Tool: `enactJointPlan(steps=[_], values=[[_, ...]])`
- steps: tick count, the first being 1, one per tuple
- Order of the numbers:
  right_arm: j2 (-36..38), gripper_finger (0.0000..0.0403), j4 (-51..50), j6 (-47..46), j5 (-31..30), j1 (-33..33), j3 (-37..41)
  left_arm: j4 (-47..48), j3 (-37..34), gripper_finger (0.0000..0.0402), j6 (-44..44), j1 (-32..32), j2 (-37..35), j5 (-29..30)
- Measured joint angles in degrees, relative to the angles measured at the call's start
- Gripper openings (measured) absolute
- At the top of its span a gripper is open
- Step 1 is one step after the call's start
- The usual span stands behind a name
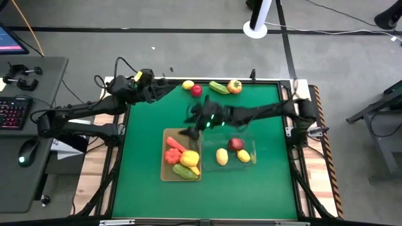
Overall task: Sort produce into baskets
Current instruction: Put the left tomato into the transparent bin
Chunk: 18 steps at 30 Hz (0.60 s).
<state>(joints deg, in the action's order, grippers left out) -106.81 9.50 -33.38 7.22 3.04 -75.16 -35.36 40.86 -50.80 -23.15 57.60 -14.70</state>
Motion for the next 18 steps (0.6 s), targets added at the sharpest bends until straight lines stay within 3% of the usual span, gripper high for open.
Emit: enactJointPlan(steps=[4,9,13,18], values=[[7.8,0.0399,-5.2,7.3,2.8,4.6,0.0,3.7,0.0,0.0390,0.1,0.9,0.0,1.1],[21.9,0.0399,-19.7,15.2,-6.3,9.4,0.0,17.4,1.9,0.0390,-0.3,2.9,0.7,7.5],[32.0,0.0399,-29.6,16.7,-14.7,11.0,-0.1,37.1,10.8,0.0390,3.9,3.1,5.4,10.6],[39.3,0.0399,-36.7,15.4,-19.3,11.0,-0.1,59.0,26.7,0.0390,11.4,0.0,18.8,12.7]])
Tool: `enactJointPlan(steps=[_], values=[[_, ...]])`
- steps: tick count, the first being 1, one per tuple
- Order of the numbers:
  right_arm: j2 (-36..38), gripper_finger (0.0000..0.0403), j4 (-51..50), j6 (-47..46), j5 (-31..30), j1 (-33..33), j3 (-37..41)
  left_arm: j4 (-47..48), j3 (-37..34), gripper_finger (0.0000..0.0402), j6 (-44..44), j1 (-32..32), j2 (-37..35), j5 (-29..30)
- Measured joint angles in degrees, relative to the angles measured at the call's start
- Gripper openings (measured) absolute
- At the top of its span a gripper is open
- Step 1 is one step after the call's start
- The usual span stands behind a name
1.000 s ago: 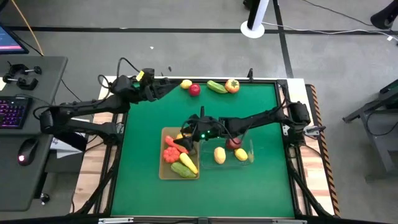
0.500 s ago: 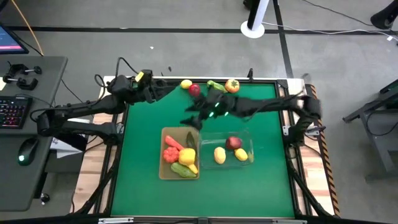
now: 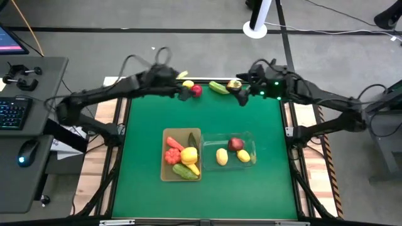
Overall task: Sort produce into baskets
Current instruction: Put the left tomato into the transparent bin
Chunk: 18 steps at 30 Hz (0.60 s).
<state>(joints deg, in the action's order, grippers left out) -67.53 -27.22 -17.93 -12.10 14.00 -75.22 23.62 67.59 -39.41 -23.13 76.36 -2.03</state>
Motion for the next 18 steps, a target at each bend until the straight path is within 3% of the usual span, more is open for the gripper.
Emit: enactJointPlan(steps=[8,14,18], values=[[0.8,0.0399,-10.0,-1.2,-1.3,-0.2,0.0,20.9,22.5,0.0390,17.7,-3.6,24.7,-1.0],[-2.6,0.0399,-15.8,-6.5,-1.5,-0.2,0.0,24.6,33.2,0.0390,24.9,-7.4,37.7,2.2],[-5.1,0.0399,-15.9,-9.8,-1.5,-0.2,0.0,25.3,36.8,0.0390,28.4,-9.6,43.0,4.0]])
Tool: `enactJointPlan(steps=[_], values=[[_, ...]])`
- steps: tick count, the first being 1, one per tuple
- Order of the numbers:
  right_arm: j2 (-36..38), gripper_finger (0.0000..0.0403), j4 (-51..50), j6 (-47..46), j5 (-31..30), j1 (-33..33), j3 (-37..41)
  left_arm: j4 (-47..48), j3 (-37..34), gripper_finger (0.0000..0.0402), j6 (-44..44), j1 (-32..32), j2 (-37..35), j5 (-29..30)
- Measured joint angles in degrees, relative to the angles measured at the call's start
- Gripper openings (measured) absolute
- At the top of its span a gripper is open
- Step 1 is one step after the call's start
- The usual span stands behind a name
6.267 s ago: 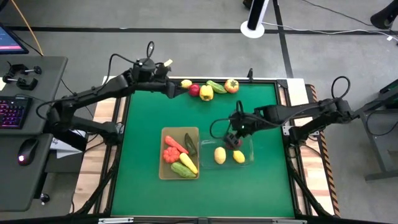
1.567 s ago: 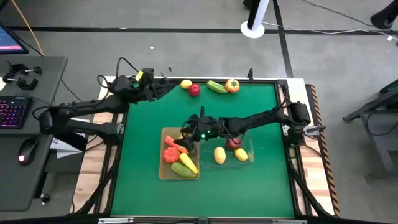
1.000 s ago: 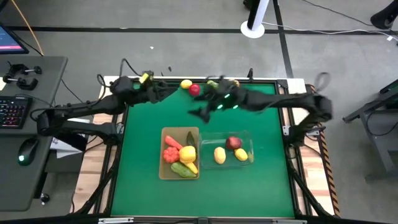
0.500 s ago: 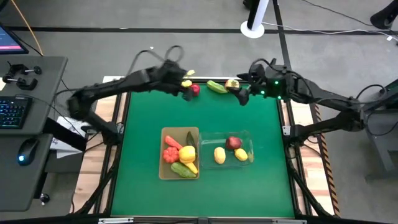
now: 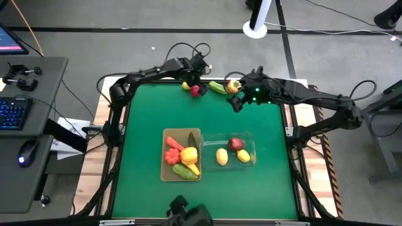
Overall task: Sort produce into baskets
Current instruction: Put the left tomato into the transparent bin
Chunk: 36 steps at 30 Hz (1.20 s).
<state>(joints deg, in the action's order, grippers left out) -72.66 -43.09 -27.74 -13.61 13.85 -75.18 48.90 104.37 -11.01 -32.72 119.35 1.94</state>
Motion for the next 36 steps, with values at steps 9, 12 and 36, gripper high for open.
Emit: enactJointPlan(steps=[9,12,36], values=[[-2.1,0.0399,0.0,-4.5,-3.2,0.0,0.0,0.0,1.3,0.0390,2.9,-2.2,7.3,-0.2],[-2.0,0.0399,0.0,-4.4,-5.0,0.0,0.0,-1.4,1.3,0.0390,3.2,-1.8,8.5,-0.1],[0.0,0.0399,-4.9,-0.2,-5.3,0.0,0.0,3.1,1.2,0.0266,7.0,2.5,4.3,2.1]])
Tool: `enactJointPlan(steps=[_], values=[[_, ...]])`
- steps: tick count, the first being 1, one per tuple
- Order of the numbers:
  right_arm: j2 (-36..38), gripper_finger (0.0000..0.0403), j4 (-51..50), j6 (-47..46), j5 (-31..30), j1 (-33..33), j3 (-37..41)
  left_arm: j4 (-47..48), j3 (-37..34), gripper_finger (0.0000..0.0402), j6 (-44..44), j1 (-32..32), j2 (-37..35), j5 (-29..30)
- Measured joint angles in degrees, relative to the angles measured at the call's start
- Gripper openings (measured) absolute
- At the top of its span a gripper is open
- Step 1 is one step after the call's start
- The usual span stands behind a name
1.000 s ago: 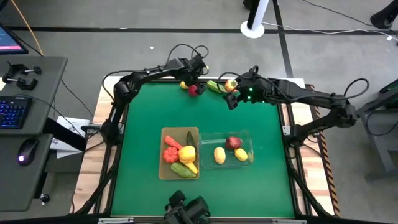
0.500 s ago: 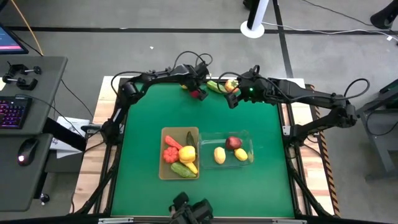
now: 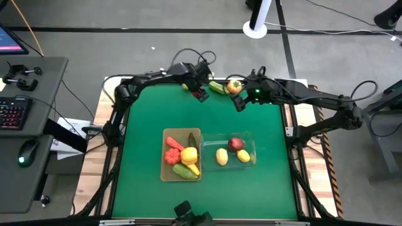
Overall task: Sort produce into baskets
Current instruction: Put the left tomato into the transparent bin
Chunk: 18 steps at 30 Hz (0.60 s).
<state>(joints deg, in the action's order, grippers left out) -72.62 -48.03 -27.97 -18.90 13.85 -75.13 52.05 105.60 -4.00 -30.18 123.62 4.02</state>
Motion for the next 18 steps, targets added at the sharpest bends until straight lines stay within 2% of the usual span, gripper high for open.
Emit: enactJointPlan(steps=[4,7,13,18], values=[[3.8,0.0399,-7.2,-1.0,-0.1,0.0,0.0,0.3,-1.7,0.0266,2.8,1.5,-8.6,-4.1],[7.2,0.0399,-12.7,-4.1,-0.2,0.0,0.0,-4.2,-6.7,0.0266,2.5,3.8,-16.6,-8.0],[12.6,0.0399,-17.6,-8.5,-3.9,-0.8,0.0,-21.7,-26.7,0.0266,-4.9,11.9,-33.3,-11.9],[14.8,0.0399,-17.5,-10.8,-9.3,-2.6,0.0,-39.2,-44.9,0.0274,-21.7,19.9,-44.0,-12.9]])
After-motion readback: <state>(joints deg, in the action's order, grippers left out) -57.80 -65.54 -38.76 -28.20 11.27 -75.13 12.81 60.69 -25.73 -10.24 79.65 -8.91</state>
